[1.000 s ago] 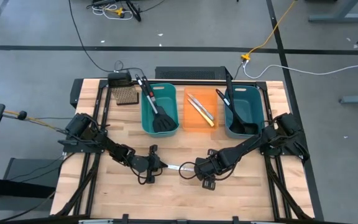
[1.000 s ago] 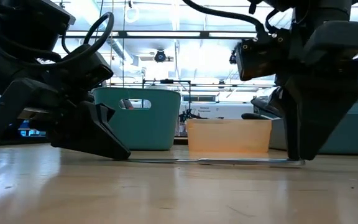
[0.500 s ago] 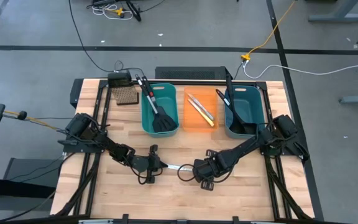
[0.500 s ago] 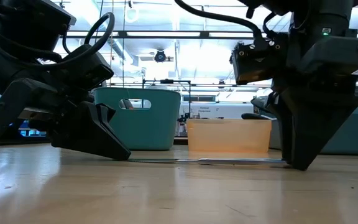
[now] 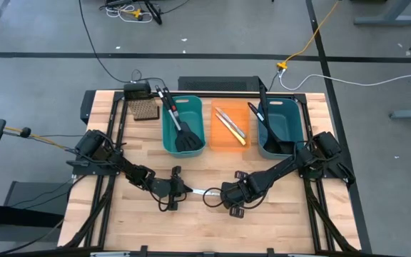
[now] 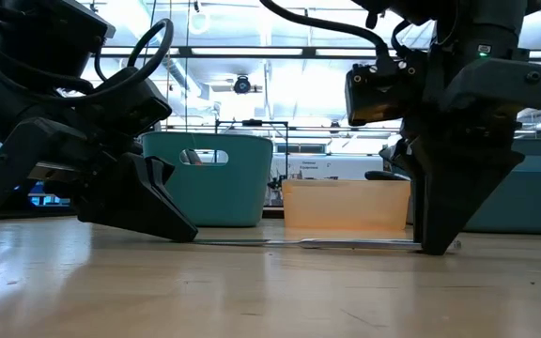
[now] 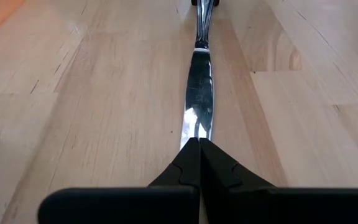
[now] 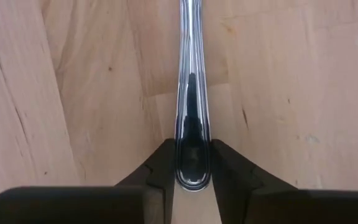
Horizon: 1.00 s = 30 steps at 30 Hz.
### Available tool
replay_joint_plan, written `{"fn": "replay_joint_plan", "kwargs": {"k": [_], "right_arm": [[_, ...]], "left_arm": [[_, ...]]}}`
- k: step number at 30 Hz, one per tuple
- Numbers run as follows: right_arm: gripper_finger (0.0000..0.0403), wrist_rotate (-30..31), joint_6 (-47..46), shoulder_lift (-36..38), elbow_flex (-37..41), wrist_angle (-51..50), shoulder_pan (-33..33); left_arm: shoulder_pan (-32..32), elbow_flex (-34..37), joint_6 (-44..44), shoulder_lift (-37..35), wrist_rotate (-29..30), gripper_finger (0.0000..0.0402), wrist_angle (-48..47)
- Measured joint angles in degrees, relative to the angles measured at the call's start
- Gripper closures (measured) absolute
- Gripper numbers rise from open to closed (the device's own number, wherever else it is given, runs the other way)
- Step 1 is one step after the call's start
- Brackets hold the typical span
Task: Pick & Place Kitchen Items
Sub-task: Put the silver knife into the orange container
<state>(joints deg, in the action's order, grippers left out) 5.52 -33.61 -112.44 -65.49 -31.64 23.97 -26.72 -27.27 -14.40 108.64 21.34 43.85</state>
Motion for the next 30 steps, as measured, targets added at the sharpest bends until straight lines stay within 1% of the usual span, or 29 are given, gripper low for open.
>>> {"fn": "replay_joint_plan", "kwargs": {"k": [3, 7, 11, 16, 20, 24, 30], "right_arm": [[0.0320, 0.24, -0.06, 0.11, -0.53, -1.01, 0.06], [0.0320, 1.13, 0.24, -0.59, -4.82, -6.92, 0.31], [0.0320, 1.94, 2.08, -0.93, -7.76, -9.15, 0.44], [0.0320, 2.51, 2.75, -1.01, -8.48, -10.81, 0.33], [0.0320, 2.59, 2.60, -0.99, -8.46, -11.04, 0.33], [0.0320, 1.97, 2.40, -0.92, -8.46, -10.99, 0.33], [0.0321, 1.44, 1.05, -0.72, -8.48, -11.43, 0.31]], "left_arm": [[0.00, 0.00, 0.06, 0.00, 0.00, 0.0399, 0.00], [0.00, 0.00, 0.53, 0.00, 0.00, 0.0399, 0.00], [0.00, 0.02, 0.75, 0.00, 0.04, 0.0399, 0.00], [-0.02, 0.06, 0.75, 0.00, 0.19, 0.0399, 0.17], [-0.43, 0.14, 2.61, 0.10, 0.31, 0.0399, 1.07], [-1.28, 0.22, 5.85, -1.74, 0.38, 0.0398, 0.70], [-3.06, 0.42, 8.71, -7.82, -0.07, 0.0382, -4.62]]}}
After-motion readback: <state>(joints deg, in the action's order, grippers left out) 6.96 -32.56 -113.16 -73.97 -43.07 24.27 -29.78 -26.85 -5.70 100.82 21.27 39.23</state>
